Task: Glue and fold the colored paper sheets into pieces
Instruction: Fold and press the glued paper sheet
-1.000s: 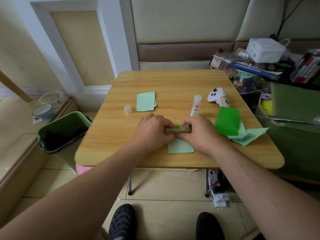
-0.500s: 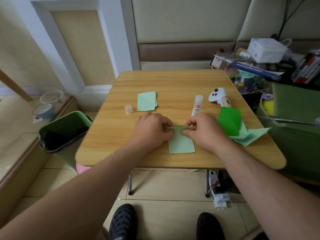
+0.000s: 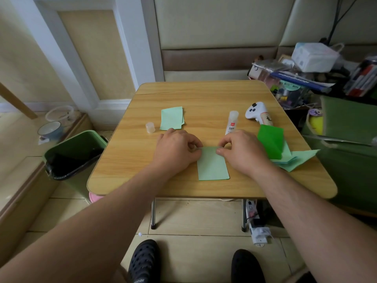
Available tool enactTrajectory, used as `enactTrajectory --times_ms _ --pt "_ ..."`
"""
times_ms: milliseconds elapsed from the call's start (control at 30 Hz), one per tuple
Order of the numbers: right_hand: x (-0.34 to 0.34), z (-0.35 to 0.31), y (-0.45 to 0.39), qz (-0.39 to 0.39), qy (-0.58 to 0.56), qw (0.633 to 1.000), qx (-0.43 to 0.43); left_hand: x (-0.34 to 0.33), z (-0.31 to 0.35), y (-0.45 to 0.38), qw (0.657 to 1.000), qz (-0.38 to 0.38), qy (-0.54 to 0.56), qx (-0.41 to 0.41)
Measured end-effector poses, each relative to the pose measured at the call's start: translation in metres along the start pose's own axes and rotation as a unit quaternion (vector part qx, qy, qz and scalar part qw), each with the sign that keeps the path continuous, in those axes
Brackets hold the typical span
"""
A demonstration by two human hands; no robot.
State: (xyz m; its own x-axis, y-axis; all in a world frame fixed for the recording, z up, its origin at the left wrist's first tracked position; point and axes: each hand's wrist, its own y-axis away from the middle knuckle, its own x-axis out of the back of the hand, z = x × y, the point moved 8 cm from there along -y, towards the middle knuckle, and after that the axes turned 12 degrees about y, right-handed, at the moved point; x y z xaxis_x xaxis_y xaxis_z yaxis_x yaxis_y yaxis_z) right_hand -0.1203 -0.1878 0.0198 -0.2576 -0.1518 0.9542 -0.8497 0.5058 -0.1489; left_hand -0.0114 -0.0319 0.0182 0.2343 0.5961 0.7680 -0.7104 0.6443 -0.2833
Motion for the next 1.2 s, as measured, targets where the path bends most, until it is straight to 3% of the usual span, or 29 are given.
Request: enactTrajectory --times_ms 1200 --pt "-0.011 -0.011 -0.01 0.02 0.013 0.999 -0.021 -0.01 0.0 -0.012 0.999 0.006 -0.021 0.032"
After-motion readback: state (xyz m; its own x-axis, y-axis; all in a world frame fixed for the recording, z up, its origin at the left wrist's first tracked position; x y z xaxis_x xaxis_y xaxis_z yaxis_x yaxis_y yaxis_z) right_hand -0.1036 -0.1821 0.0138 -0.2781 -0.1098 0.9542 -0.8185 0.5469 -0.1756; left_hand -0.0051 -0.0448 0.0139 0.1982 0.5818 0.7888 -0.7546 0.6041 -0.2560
